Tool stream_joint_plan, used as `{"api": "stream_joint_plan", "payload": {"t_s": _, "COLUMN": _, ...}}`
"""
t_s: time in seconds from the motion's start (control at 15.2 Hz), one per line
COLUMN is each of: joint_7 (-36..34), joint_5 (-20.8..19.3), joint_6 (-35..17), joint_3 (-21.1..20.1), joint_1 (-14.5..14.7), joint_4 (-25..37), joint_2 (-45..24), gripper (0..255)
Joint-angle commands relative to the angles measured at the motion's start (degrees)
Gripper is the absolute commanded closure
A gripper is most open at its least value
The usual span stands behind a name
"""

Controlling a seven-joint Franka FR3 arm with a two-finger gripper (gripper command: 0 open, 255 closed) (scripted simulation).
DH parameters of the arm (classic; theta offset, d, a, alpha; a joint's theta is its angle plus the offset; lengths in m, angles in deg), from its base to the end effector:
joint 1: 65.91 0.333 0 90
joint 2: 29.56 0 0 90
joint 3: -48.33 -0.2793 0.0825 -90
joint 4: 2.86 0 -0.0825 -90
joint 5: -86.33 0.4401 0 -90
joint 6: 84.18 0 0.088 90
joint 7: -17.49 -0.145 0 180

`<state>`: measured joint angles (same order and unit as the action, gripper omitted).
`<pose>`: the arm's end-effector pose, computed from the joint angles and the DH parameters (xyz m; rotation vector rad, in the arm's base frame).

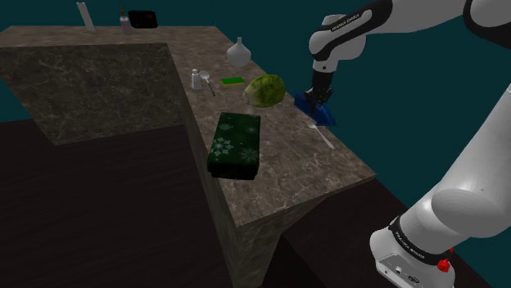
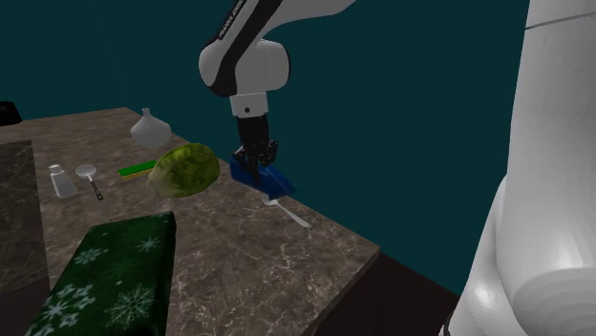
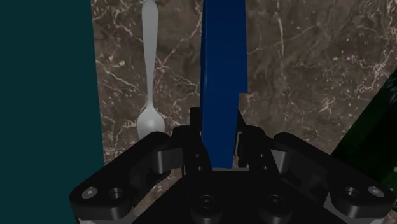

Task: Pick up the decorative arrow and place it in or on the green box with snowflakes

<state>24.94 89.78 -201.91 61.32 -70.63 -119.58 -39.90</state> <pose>0.5689 -0.1779 0.2389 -3.0711 0.3251 0.2345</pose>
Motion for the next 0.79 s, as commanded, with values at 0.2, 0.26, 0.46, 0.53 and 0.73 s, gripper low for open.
{"api": "stream_joint_plan", "payload": {"t_s": 0.2, "joint_7": -0.4, "joint_5": -0.6, "joint_6": 3.6, "joint_3": 0.1, "joint_1": 0.1, "joint_4": 1.7, "joint_2": 1.9, "gripper": 255}}
{"api": "stream_joint_plan", "payload": {"t_s": 0.26, "joint_7": -0.5, "joint_5": -0.7, "joint_6": 4.3, "joint_3": 0.1, "joint_1": 0.1, "joint_4": 2.1, "joint_2": 2.3, "gripper": 255}}
{"api": "stream_joint_plan", "payload": {"t_s": 0.46, "joint_7": -0.7, "joint_5": -0.9, "joint_6": 6.4, "joint_3": 0.2, "joint_1": 0.1, "joint_4": 3.3, "joint_2": 3.2, "gripper": 255}}
{"api": "stream_joint_plan", "payload": {"t_s": 0.53, "joint_7": -0.7, "joint_5": -1.0, "joint_6": 7.1, "joint_3": 0.2, "joint_1": 0.1, "joint_4": 3.7, "joint_2": 3.5, "gripper": 255}}
{"api": "stream_joint_plan", "payload": {"t_s": 0.73, "joint_7": -0.9, "joint_5": -1.2, "joint_6": 9.3, "joint_3": 0.2, "joint_1": 0.2, "joint_4": 5.1, "joint_2": 4.3, "gripper": 255}}
